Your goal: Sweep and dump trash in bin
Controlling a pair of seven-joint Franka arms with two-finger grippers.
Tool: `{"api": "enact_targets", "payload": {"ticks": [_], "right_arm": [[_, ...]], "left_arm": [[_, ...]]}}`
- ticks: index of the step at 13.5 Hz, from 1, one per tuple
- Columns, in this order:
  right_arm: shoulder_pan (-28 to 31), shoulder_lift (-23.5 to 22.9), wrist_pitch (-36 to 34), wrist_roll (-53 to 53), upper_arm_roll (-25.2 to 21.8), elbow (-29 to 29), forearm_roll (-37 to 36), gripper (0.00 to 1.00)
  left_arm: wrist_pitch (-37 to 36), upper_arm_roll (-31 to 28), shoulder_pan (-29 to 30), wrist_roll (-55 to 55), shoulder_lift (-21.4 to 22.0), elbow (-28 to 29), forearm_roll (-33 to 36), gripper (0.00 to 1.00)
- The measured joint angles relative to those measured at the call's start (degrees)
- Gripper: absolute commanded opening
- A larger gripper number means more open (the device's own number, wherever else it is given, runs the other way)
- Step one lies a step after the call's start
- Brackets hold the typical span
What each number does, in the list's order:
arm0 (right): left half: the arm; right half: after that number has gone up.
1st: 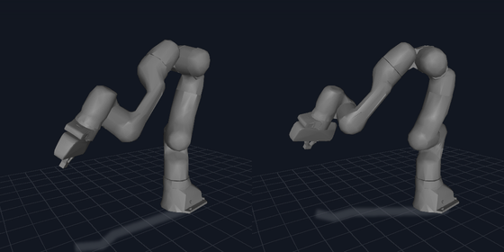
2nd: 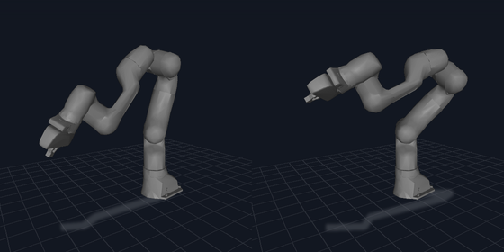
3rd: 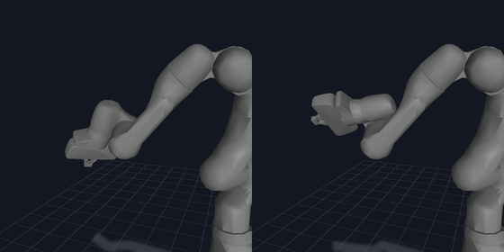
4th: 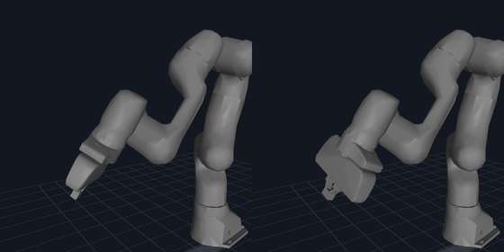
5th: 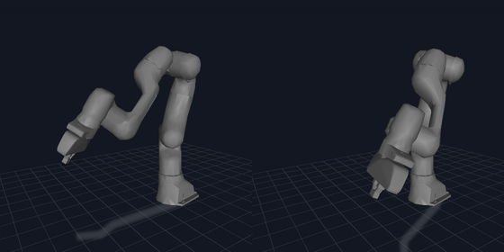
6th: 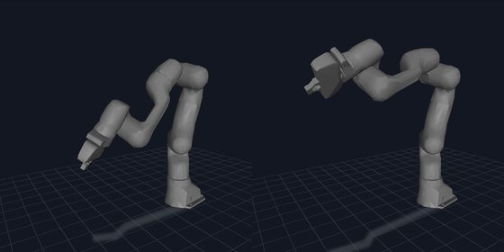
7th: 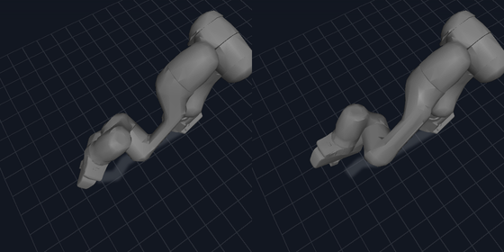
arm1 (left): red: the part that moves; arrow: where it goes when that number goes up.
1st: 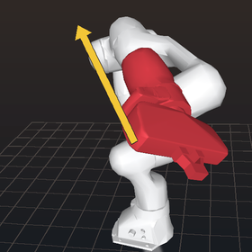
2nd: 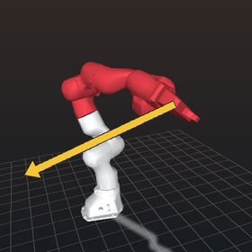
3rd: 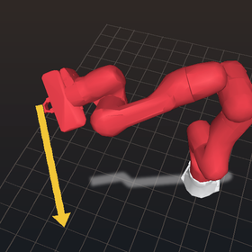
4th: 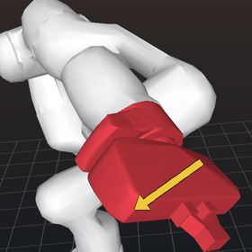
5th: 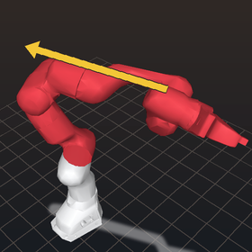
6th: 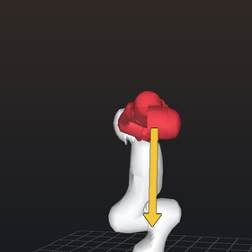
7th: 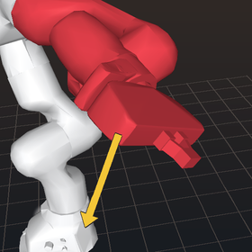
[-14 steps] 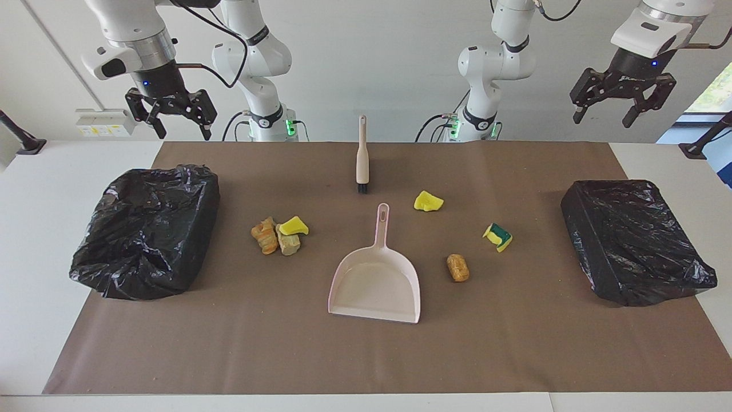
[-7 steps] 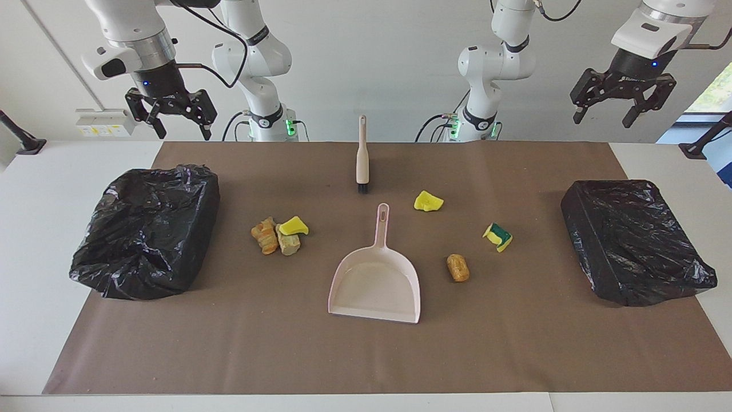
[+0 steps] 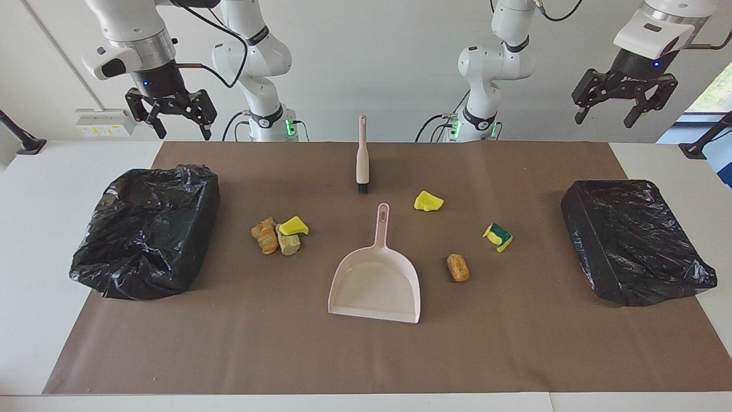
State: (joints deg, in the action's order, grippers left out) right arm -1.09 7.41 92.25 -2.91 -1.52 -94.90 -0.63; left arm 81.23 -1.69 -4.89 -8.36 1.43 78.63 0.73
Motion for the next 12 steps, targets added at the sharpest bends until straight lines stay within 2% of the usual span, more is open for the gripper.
{"api": "enact_targets", "payload": {"ticks": [12], "right_arm": [[0.0,0.0,0.0,0.0,0.0,0.0,0.0,1.0]], "left_arm": [[0.0,0.7,-0.1,0.0,0.2,0.5,-0.2,1.0]]}}
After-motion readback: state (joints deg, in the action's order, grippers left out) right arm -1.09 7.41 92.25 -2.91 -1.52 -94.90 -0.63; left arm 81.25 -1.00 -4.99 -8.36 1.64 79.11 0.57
